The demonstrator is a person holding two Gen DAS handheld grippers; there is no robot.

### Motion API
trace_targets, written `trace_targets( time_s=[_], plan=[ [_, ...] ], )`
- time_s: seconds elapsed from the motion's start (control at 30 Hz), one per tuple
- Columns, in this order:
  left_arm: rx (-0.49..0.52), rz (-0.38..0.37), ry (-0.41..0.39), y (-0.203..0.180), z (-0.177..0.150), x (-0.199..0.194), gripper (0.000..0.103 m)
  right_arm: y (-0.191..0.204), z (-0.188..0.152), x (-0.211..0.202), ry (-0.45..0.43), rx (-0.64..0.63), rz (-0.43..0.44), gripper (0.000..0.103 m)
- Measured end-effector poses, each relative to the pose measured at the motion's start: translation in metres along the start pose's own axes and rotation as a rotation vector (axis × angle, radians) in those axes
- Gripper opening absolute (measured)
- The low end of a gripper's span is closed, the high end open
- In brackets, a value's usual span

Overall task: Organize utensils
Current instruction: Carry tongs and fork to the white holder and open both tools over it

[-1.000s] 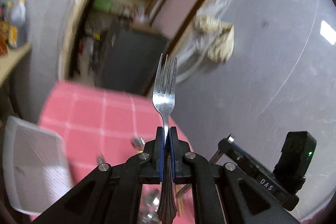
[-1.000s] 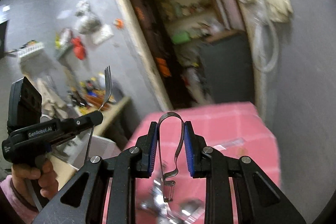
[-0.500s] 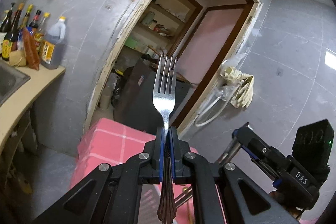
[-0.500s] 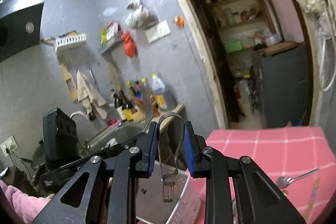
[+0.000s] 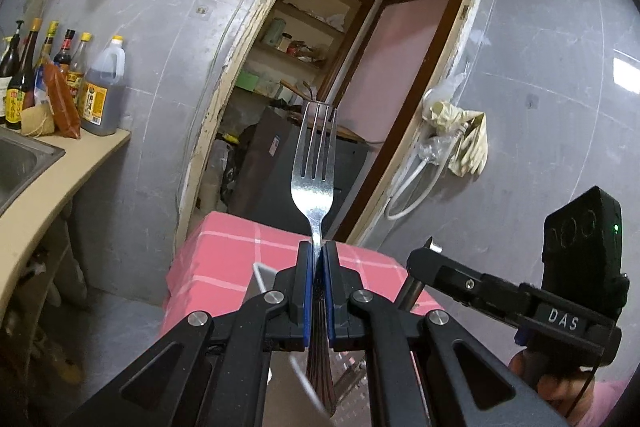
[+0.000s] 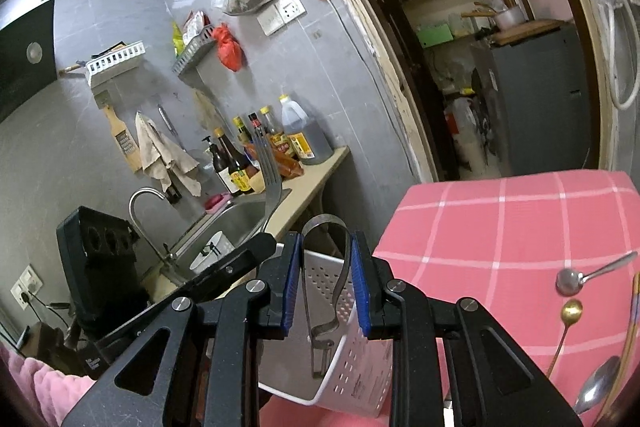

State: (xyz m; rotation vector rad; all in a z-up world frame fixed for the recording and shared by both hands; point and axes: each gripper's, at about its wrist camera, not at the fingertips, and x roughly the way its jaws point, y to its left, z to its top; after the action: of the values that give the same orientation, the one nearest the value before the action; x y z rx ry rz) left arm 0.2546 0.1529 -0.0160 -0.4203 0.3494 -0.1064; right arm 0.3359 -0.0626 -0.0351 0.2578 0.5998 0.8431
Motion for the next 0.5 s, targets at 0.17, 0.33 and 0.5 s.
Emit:
trace_targets(
  time_s=[0.17, 0.33, 0.5],
  plan=[
    [-0.002, 0.01, 0.026, 0.003, -0.007, -0.002, 0.006, 0.002, -0.001, -0.001, 0.009, 0.007, 0.01, 0.024],
    [-0.024, 0.009, 0.026, 0.005, -0.008, -0.011, 0.006, 0.001, 0.001, -0.009, 0.008, 0.017, 0.016, 0.032],
    [-0.037, 0.031, 0.021, 0.002, -0.007, -0.021, 0.025, -0.003, 0.004, -0.03, -0.043, 0.028, -0.023, 0.038]
  ],
)
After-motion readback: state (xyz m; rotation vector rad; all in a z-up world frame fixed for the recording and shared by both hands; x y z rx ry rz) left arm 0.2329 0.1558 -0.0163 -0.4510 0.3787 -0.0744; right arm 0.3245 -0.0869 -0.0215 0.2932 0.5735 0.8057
